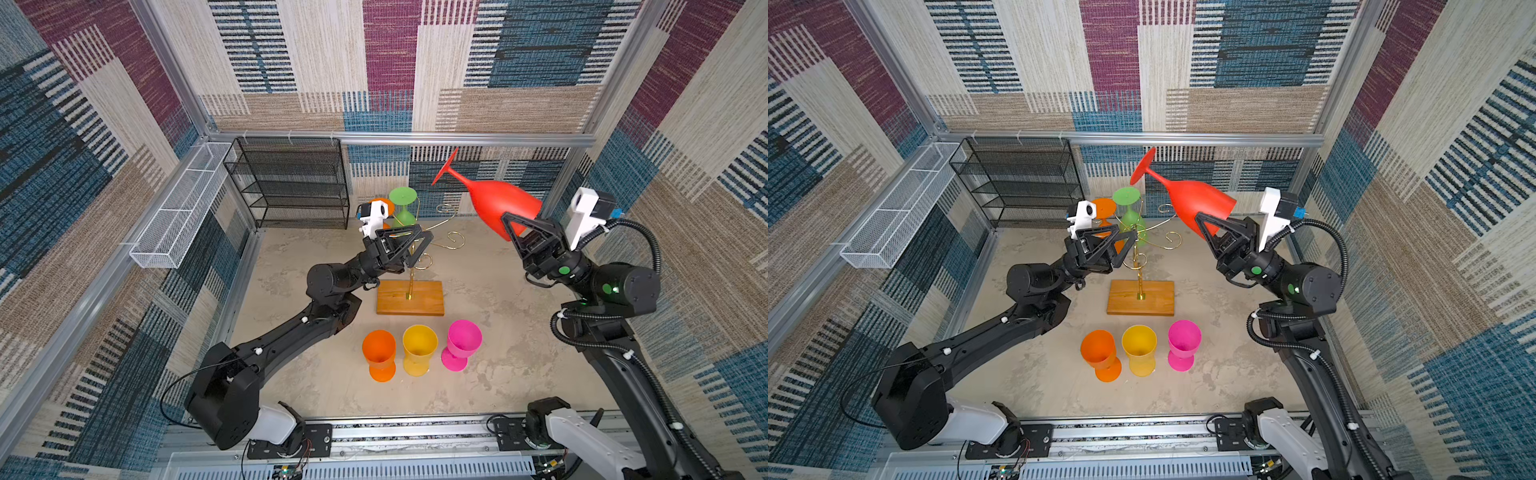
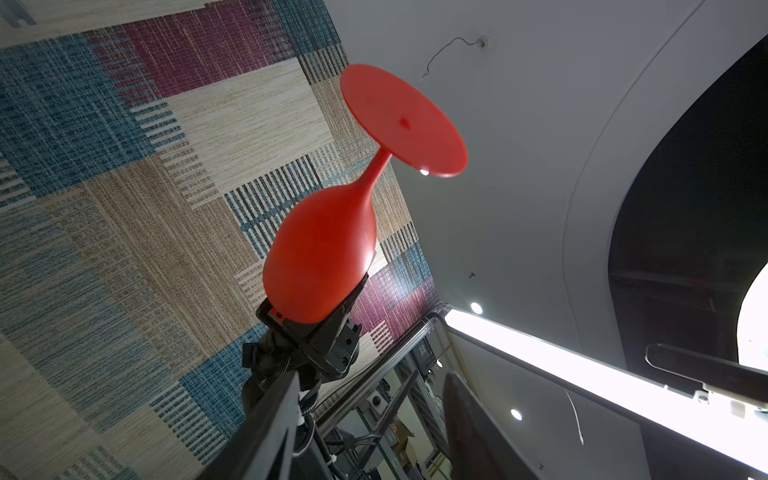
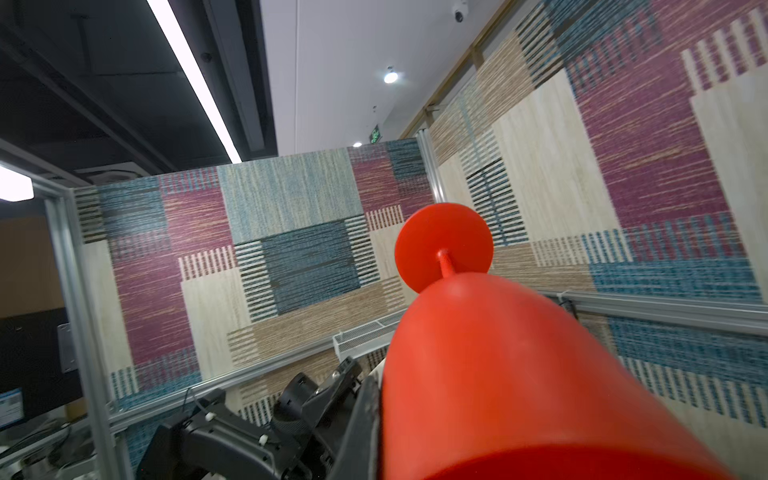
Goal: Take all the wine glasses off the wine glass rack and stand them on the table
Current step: 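Pull the red glass away with the right gripper while the left gripper opens, then lower the red glass with the right gripper beside the pink glass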
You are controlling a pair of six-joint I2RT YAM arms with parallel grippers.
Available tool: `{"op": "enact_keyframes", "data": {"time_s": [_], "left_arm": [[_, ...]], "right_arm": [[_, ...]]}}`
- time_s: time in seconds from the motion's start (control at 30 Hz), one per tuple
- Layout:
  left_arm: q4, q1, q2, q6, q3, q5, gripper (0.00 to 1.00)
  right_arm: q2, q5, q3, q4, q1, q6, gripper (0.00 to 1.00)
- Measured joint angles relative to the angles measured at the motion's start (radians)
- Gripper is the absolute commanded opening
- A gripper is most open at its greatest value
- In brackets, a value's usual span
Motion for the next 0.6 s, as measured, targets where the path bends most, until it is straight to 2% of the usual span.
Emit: {"op": "enact_keyframes", "data": {"time_s": [0.17,0.33,0.47,0.6], "left_arm": [[-0.104,-0.002,-0.063,0.115,0.022,0.064,0.61],[-0.347,-0.002,-0.193,0.326,0.053,0.123,0.61],[-0.610,-0.002,-0.317,0.533,0.081,0.125,0.61],[-0.847,-0.002,-0.425,0.713,0.090,0.100,0.61]], "right_arm": [[0.013,0.312,0.226,-0.465,0.000,-0.200,0.00],[0.047,0.609,0.339,-0.830,-0.001,-0.348,0.00],[0.092,0.709,0.336,-1.003,-0.013,-0.414,0.00],[0.154,0.705,0.272,-1.110,-0.038,-0.451,0.00]]}}
